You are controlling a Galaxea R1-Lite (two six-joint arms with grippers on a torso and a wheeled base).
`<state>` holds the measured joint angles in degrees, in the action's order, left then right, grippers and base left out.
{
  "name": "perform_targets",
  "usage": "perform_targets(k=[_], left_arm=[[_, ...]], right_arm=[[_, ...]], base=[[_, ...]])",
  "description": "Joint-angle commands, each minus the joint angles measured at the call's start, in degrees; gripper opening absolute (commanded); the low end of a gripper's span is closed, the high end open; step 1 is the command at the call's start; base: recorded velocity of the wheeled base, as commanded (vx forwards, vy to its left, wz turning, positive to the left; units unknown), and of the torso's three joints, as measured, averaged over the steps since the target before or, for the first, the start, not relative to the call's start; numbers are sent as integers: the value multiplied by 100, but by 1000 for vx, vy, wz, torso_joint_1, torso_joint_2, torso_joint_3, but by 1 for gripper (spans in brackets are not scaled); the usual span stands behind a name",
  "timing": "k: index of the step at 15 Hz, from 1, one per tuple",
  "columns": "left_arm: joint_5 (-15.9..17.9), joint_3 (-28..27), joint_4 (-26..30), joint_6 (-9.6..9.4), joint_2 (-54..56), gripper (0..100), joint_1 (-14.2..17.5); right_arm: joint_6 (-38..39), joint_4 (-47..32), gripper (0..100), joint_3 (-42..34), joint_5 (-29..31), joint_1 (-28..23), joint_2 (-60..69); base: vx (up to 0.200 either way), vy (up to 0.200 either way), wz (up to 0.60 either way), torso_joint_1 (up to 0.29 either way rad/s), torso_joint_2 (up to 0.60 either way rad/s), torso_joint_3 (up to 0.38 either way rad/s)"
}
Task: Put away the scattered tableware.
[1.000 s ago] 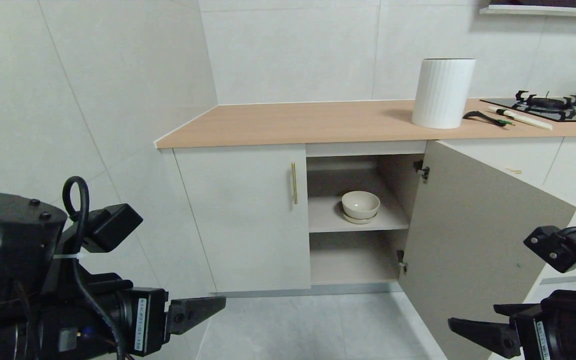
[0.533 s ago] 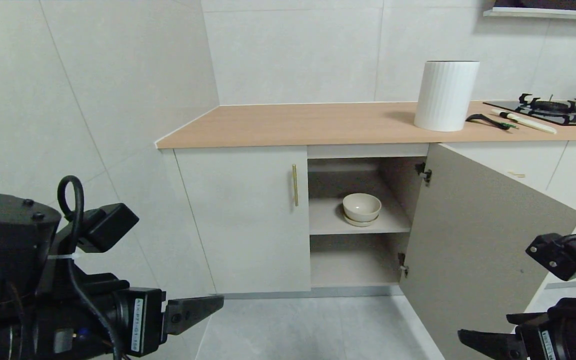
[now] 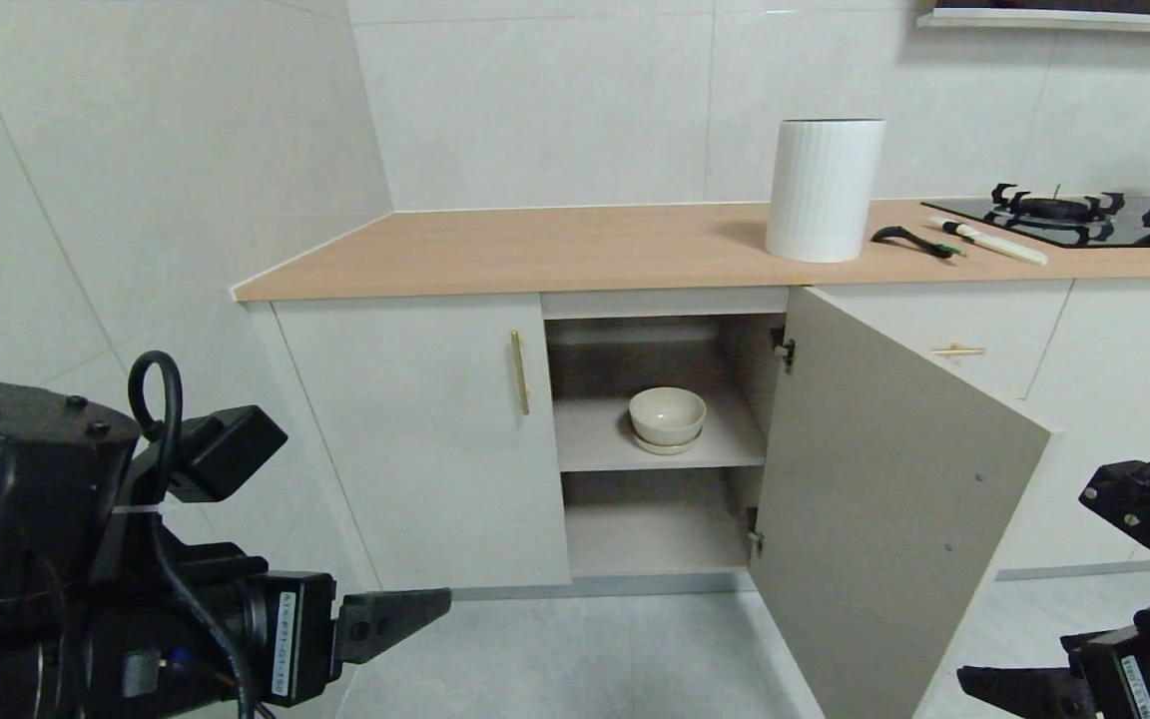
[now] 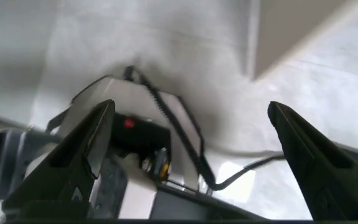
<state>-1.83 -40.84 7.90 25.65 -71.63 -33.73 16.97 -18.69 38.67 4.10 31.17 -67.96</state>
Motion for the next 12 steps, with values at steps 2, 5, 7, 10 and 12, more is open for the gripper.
perform_targets(k=[2, 5, 7, 10, 12], left_arm=[[7, 23, 1, 2, 0, 100, -2], [16, 23, 1, -7, 0, 100, -2], [7, 23, 1, -7, 0, 100, -2], [16, 32, -8, -7, 0, 100, -2], [16, 32, -8, -7, 0, 100, -2]], right_arm=[[-185, -12, 100, 106, 170, -630, -138], [-633, 32, 100, 273, 197, -1728, -261], [-713, 173, 100, 413, 197, -2405, -464], [-792, 533, 100, 493, 135, -3073, -780], [-792, 884, 100, 475, 127, -3267, -964]], base=[[0, -100, 0, 1, 4, -1], [0, 0, 0, 0, 0, 0], [0, 0, 0, 0, 0, 0], [0, 0, 0, 0, 0, 0], [0, 0, 0, 0, 0, 0]])
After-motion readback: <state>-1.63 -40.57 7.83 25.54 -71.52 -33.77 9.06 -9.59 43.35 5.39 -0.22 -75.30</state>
